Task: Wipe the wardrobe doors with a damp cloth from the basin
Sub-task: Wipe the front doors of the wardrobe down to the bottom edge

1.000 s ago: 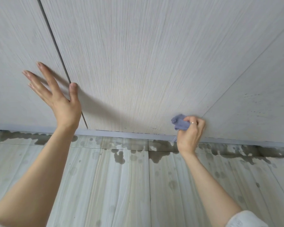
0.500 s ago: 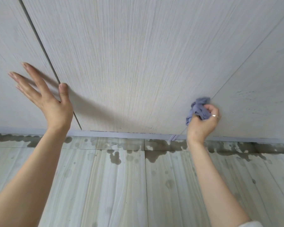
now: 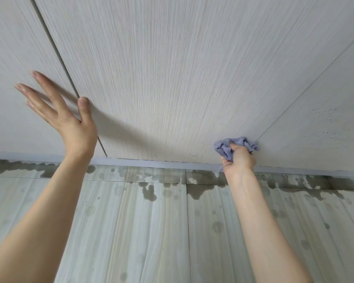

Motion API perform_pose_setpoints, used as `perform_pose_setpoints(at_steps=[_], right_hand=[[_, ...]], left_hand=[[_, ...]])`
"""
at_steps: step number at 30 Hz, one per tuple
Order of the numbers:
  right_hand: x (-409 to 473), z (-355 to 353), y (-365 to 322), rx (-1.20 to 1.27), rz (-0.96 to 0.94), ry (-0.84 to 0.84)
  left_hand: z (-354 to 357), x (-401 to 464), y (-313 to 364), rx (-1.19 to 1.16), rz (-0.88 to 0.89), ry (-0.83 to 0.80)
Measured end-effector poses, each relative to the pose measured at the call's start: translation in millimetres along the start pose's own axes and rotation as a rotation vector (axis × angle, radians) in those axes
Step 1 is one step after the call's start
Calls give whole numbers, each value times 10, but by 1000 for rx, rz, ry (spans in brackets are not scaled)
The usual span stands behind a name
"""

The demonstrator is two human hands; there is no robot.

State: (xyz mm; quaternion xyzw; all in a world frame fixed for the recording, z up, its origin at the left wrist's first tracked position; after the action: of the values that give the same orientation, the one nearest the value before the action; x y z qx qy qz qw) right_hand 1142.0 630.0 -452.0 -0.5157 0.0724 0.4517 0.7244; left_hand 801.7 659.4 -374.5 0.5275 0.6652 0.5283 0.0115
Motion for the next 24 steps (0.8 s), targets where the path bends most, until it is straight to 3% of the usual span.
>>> perform_pose_setpoints(at_steps=[5,8,14,18,21,24], right_hand=[[186,-268,345,-210,226,83],[207,-305,391,-233,305,35],[-114,151,289,79,240,-197],[-131,89,497,-22,175,-97],[-36,-20,763,-184,248,0],[-20,-60,886,-175,289,41]], left_hand=[[-5,-3,-6,7,22,16],[3,12,-19,19,34,19],[41,-8,-50,25,-18,14],[35,-8,-14,7,-22,-4],[24,-18,-11,6,-11,-8],[26,-11,-34,10,-14,-4]])
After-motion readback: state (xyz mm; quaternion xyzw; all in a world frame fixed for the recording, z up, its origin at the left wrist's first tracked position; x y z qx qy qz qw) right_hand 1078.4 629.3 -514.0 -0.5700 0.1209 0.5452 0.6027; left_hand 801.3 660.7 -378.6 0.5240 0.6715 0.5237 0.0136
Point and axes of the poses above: each hand's wrist, its own x-axis towards the middle knuckle, its own z-axis out of the palm, y = z × x, the point moved 4 cm from there along x, towards the middle knuckle, and after that the axes turned 7 degrees about x, right-handed, at the moved point
